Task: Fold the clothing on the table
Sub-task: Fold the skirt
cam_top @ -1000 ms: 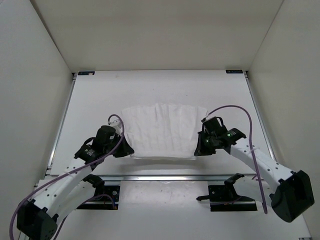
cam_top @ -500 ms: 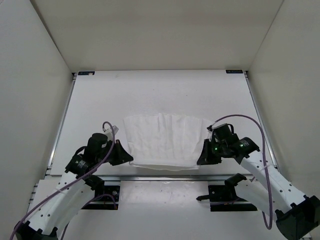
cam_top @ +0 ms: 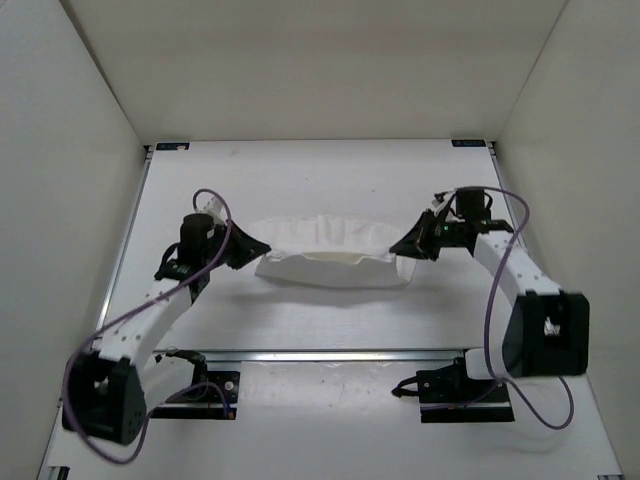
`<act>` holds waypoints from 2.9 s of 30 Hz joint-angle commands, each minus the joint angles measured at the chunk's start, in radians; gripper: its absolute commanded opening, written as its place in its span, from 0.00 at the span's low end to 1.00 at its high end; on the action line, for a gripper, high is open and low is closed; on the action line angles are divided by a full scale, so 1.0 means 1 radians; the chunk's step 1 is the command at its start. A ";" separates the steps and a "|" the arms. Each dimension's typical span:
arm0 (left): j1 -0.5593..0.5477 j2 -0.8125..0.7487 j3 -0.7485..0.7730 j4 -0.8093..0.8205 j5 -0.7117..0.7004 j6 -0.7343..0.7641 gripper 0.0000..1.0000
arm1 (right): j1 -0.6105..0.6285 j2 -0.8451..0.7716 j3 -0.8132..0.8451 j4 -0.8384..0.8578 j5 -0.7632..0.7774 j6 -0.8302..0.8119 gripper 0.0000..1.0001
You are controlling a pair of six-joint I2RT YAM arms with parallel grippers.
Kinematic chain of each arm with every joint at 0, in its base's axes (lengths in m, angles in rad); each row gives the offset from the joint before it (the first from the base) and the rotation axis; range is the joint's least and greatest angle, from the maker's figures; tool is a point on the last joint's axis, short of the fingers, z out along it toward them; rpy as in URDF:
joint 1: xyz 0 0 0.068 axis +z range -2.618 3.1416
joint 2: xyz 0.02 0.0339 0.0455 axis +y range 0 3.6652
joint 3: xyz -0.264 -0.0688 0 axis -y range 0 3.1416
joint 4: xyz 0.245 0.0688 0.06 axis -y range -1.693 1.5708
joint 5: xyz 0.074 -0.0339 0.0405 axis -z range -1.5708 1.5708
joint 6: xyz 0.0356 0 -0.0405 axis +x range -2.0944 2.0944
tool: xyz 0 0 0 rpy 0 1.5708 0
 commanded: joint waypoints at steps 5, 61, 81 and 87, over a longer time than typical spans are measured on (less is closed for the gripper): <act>0.120 0.525 0.315 0.323 -0.068 -0.007 0.56 | -0.089 0.478 0.403 0.332 0.045 0.097 0.20; -0.009 0.492 0.116 0.100 -0.221 0.236 0.54 | 0.101 0.443 0.260 0.129 0.365 -0.213 0.42; -0.039 0.331 -0.074 0.052 -0.239 0.248 0.63 | 0.009 0.093 -0.194 0.337 0.365 -0.009 0.75; -0.049 0.357 -0.099 0.098 -0.269 0.223 0.63 | -0.023 0.172 -0.268 0.498 0.303 0.053 0.73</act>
